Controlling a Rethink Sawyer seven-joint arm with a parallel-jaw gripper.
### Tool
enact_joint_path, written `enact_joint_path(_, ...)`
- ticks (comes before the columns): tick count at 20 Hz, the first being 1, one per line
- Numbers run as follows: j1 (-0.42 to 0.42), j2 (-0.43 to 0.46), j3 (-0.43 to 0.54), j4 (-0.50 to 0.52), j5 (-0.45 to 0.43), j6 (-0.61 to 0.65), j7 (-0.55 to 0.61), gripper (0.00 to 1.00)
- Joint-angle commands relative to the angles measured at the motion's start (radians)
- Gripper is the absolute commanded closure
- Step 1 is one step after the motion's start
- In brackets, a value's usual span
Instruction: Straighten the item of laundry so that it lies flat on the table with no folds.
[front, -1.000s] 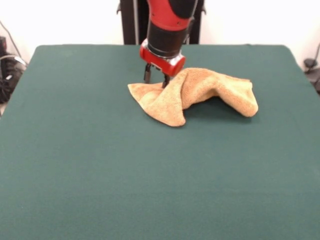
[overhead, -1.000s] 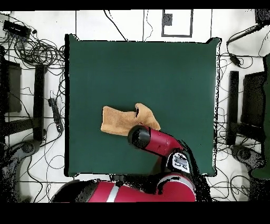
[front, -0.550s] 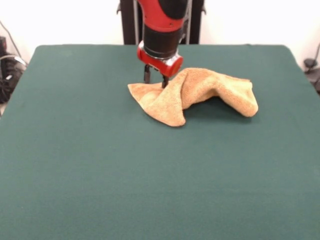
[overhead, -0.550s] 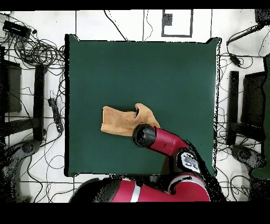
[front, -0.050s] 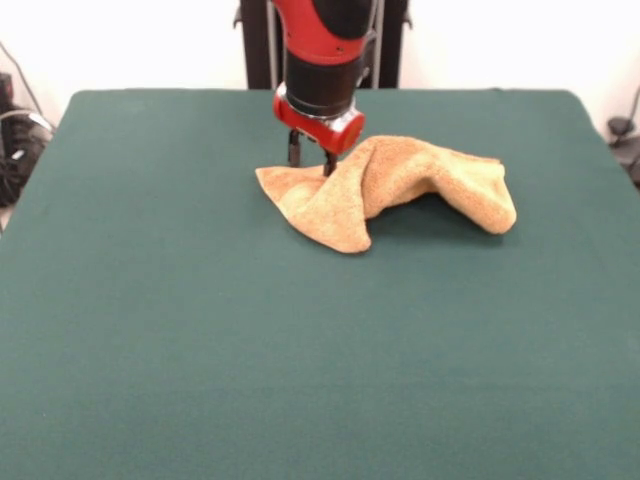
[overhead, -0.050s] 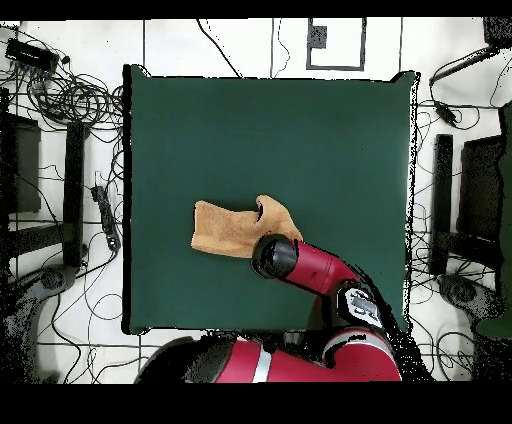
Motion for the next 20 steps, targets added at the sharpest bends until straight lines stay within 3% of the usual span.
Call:
enact_joint_path(1, -0.014, 0.271, 0.097, -0.084, -0.009, -0.162, 0.119, 0.00)
enact_joint_path(20, 0.001, 0.283, 0.085, -0.102, -0.002, -0.171, 0.127, 0.00)
